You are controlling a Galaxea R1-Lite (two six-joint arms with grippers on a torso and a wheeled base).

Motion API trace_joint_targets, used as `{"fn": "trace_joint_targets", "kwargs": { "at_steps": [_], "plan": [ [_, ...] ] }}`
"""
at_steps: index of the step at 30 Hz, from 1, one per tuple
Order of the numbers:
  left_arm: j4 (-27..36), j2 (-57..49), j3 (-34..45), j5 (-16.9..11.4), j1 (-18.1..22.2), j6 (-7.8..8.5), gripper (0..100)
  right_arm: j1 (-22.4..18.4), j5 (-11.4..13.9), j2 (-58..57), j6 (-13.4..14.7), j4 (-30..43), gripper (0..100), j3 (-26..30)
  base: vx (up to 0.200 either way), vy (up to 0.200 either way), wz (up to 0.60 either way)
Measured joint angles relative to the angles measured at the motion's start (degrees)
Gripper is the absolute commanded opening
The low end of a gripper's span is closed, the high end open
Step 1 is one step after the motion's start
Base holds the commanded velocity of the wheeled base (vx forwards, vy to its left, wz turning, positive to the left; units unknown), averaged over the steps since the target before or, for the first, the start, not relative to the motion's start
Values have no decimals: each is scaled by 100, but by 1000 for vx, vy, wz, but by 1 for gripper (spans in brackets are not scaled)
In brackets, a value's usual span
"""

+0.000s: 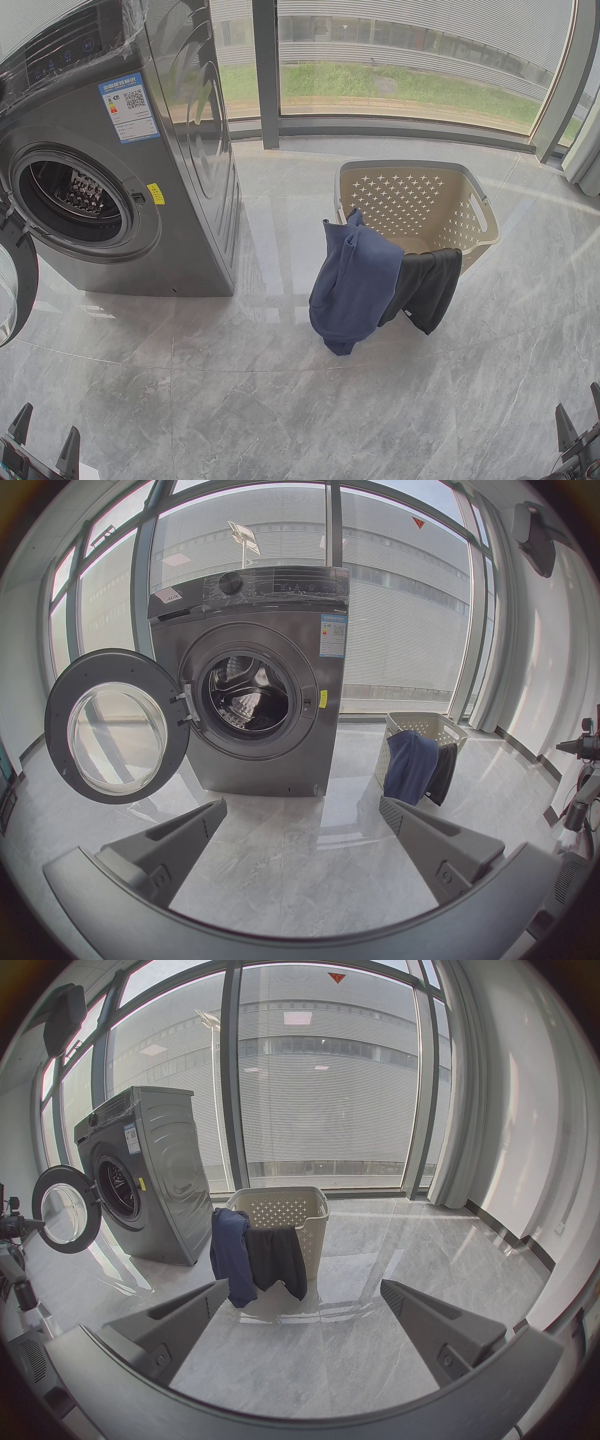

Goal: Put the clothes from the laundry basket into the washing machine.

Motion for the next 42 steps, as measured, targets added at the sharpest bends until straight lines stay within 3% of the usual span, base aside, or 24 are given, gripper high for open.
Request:
{"fn": "trace_joint_targets", "kwargs": {
  "at_steps": [12,24,30,36,42],
  "plan": [
    [0,0,0,4,1,-20,100,1,5,0,0,0,100,0,0,-200,0],
    [0,0,0,2,4,-20,100,1,2,0,-10,6,100,0,0,0,0],
    [0,0,0,4,-5,-1,100,-2,5,0,-10,4,100,0,200,0,0],
    [0,0,0,4,-7,-11,100,0,7,0,-10,0,100,0,0,0,0],
    [0,0,0,4,-5,-9,100,-10,7,0,-15,4,100,0,0,-200,0]
  ]
}}
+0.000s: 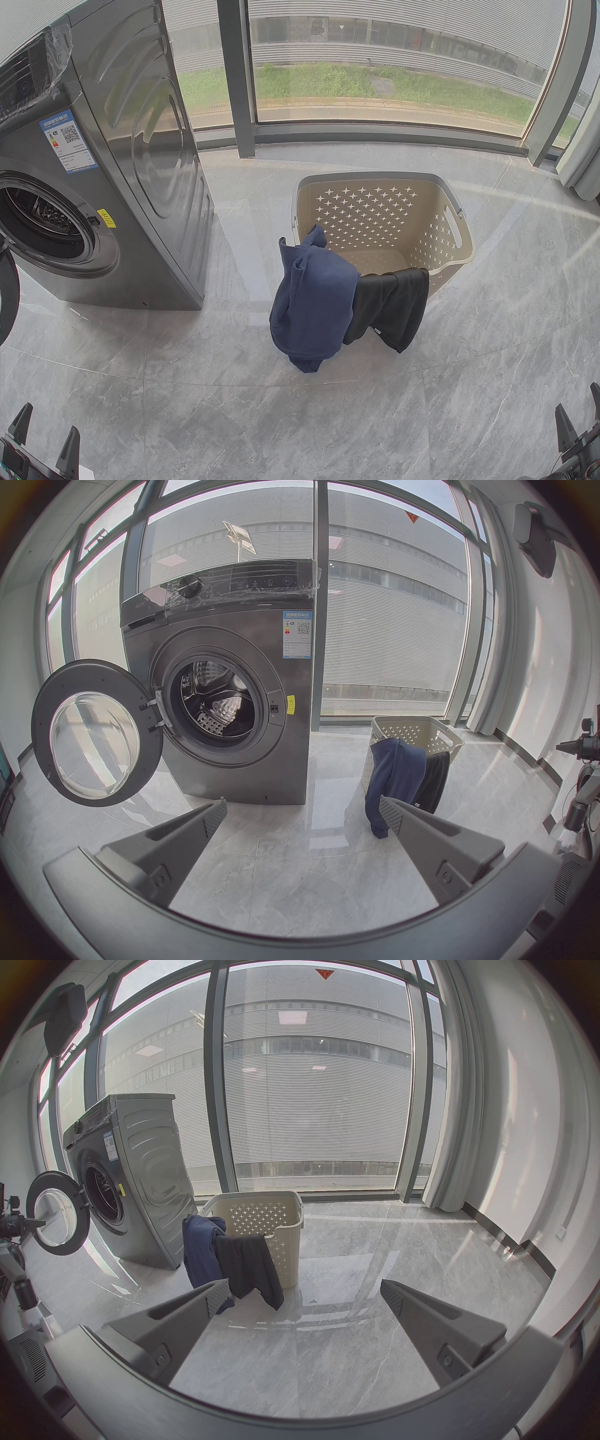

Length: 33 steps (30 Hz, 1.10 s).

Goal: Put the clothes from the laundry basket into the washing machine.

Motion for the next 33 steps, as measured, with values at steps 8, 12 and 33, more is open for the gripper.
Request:
{"fn": "trace_joint_targets", "kwargs": {
  "at_steps": [8,12,33],
  "plan": [
    [0,0,0,-1,-5,-9,100,7,0,0,-2,2,100,0,0,-200,0],
    [0,0,0,-1,0,-2,100,11,-2,0,5,-4,100,0,0,-50,0],
    [0,0,0,-1,-5,7,100,0,282,0,-218,-57,100,0,0,0,0]
  ]
}}
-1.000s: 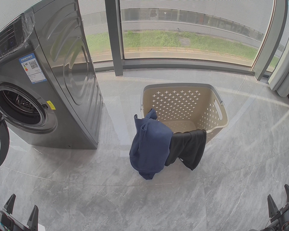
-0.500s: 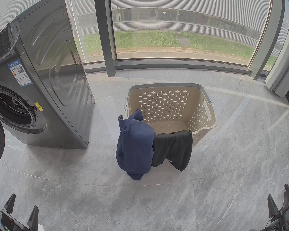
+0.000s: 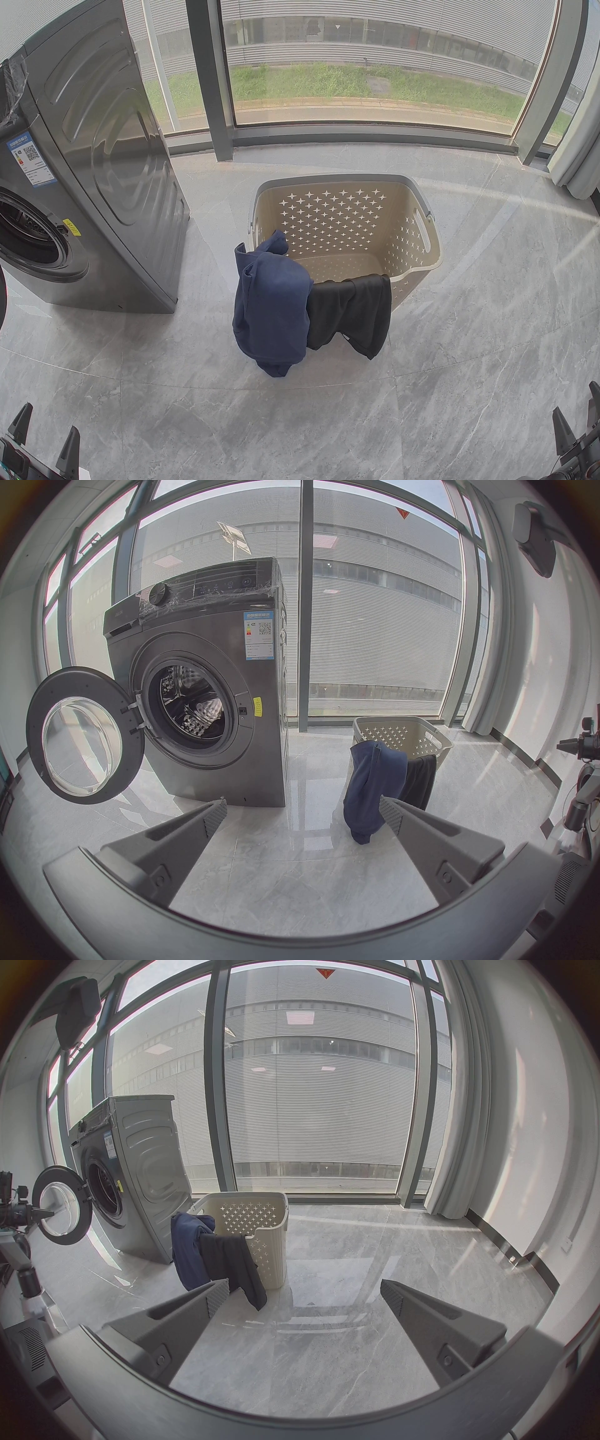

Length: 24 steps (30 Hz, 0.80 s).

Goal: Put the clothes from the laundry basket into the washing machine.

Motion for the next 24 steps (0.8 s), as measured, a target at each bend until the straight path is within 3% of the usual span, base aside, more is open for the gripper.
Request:
{"fn": "trace_joint_targets", "kwargs": {
  "at_steps": [6,11,18,24],
  "plan": [
    [0,0,0,1,5,0,100,40,11,76,148,-167,100,-552,0,0,0],
    [0,0,0,1,5,-5,100,228,57,728,479,-311,100,-973,0,0,0],
    [0,0,0,0,0,-5,100,777,115,2393,830,-1047,100,-973,171,0,0],
    [0,0,0,0,5,-5,100,1264,134,4041,1059,-1964,100,-850,0,0,0]
  ]
}}
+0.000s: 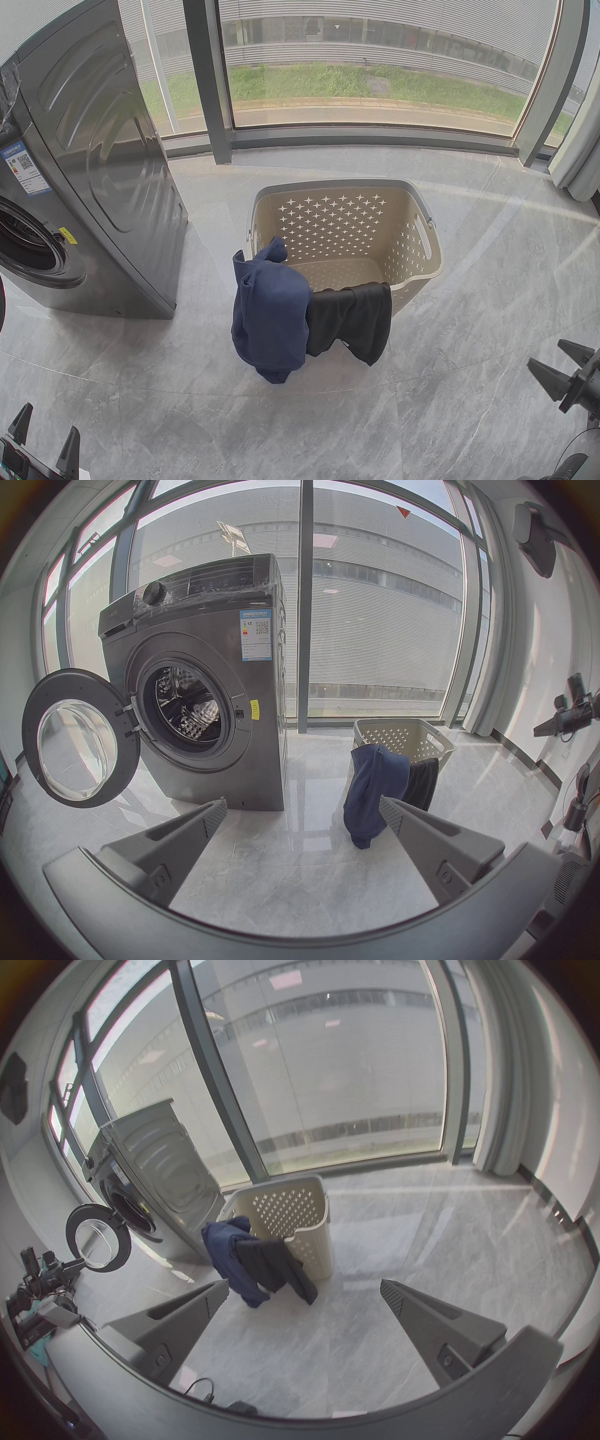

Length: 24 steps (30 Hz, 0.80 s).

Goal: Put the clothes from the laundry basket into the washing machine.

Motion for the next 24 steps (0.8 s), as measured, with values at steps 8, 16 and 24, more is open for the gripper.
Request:
{"fn": "trace_joint_targets", "kwargs": {
  "at_steps": [8,16,24],
  "plan": [
    [0,0,0,1,-2,-6,100,571,2,2009,272,-1136,100,89,0,0,0],
    [0,0,0,1,0,-13,100,1100,-265,3615,584,-2445,100,61,0,0,0],
    [0,0,0,0,-5,-17,100,1773,-763,4918,984,-3294,100,-63,0,0,0]
  ]
}}
